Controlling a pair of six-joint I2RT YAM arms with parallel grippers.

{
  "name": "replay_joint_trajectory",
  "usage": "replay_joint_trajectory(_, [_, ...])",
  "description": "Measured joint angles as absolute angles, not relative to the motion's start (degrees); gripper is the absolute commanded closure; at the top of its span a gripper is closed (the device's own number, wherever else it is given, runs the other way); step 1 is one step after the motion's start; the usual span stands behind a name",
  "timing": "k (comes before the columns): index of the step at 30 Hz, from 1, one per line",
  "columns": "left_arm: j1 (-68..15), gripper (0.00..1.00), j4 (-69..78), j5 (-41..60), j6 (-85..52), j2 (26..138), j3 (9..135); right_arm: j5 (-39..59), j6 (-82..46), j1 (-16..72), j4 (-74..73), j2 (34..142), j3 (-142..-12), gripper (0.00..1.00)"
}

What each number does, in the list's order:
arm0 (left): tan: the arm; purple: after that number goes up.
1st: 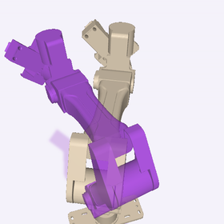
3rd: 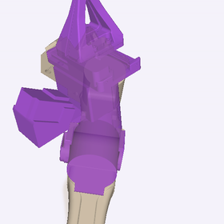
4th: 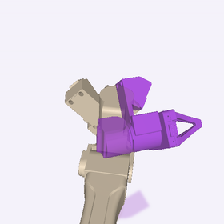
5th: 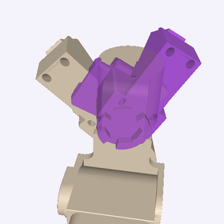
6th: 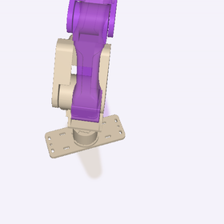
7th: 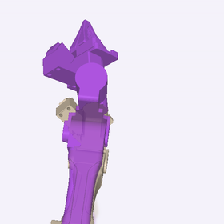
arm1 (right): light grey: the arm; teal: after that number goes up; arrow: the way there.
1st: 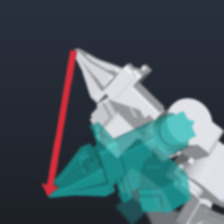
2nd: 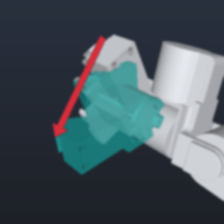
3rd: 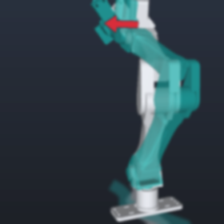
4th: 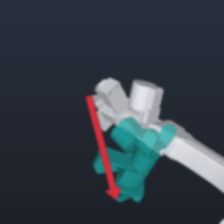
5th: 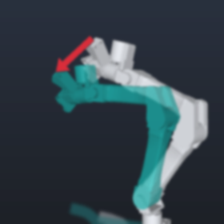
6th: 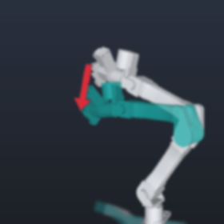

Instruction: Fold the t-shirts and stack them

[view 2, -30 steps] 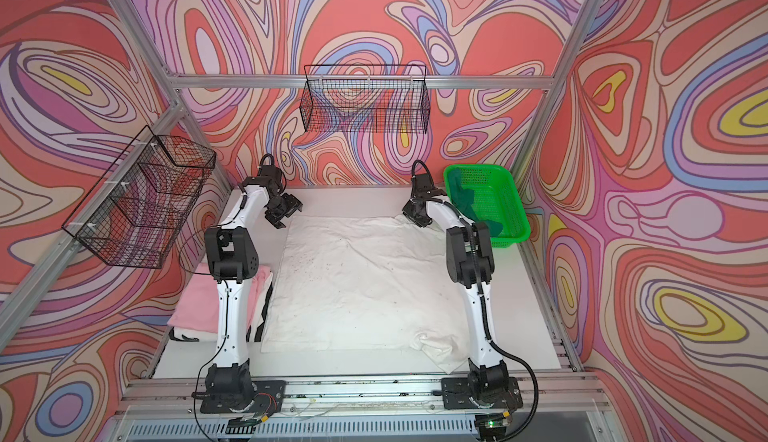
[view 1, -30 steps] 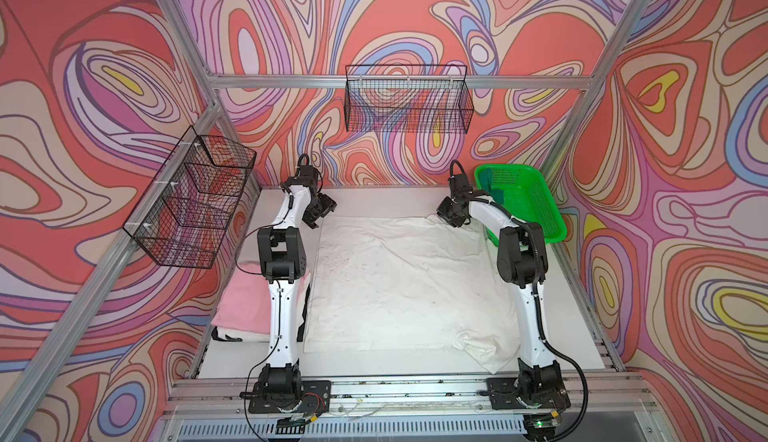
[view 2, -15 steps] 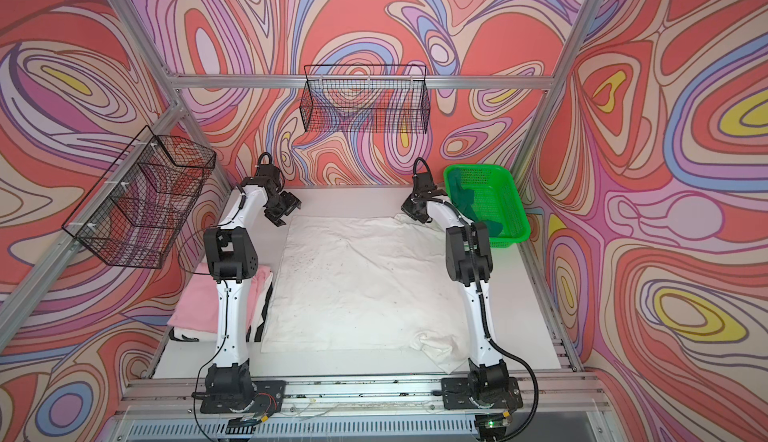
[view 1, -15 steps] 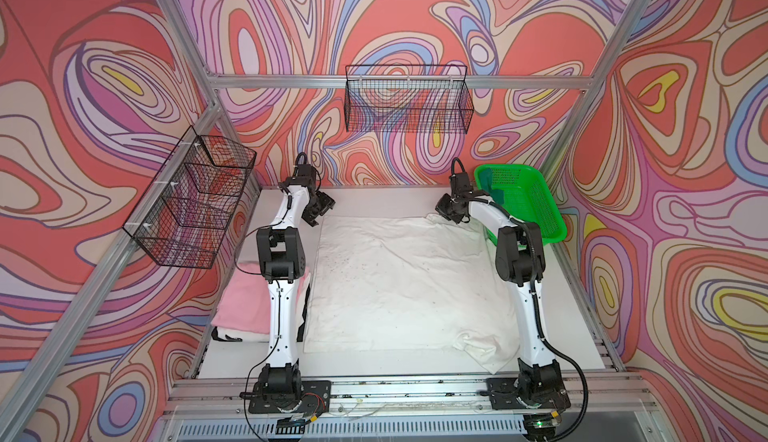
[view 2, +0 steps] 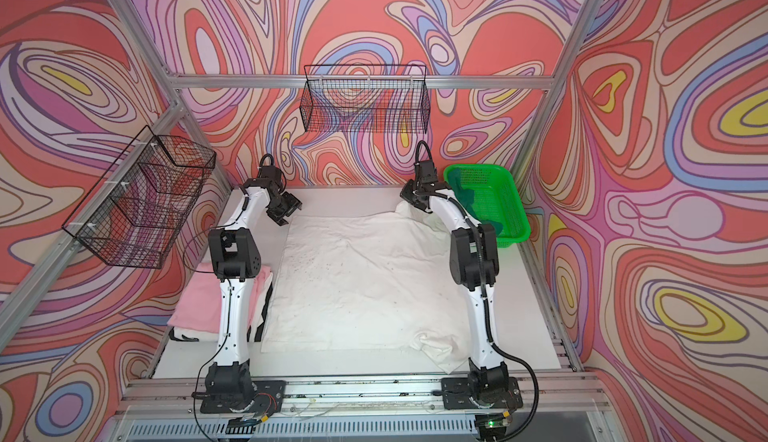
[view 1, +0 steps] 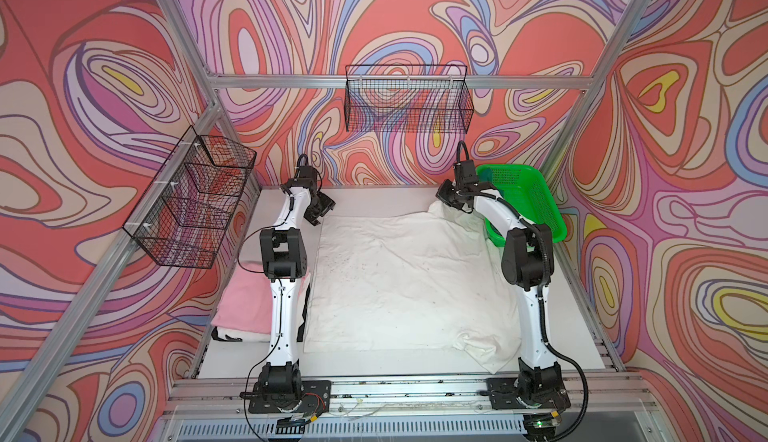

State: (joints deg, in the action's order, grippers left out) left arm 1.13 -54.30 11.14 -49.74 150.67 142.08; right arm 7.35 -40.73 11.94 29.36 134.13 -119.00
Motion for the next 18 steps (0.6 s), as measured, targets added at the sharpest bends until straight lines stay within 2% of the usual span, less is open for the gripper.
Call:
replay_joint_trajectory(2, [1.13, 0.39, -54.39, 11.16, -49.69, 150.8, 142.21, 7.35, -40.16, 12.45, 29.12, 133.51, -118.72, 1.0])
replay_joint_trajectory(4, [1.13, 0.48, -54.39, 11.18, -49.58, 151.09, 142.45, 7.33, -39.59, 12.86, 29.02, 133.19, -118.26, 1.0])
replay_joint_trajectory(12, [1.13, 0.64, -54.37, 11.73, -48.99, 152.31, 143.76, 7.33, -38.26, 13.58, 28.97, 133.19, -117.01, 1.0])
replay_joint_trajectory(18, [1.13, 0.84, -54.39, 11.88, -47.75, 152.68, 143.92, 7.25, -37.58, 13.56, 28.95, 133.19, -117.01, 1.0])
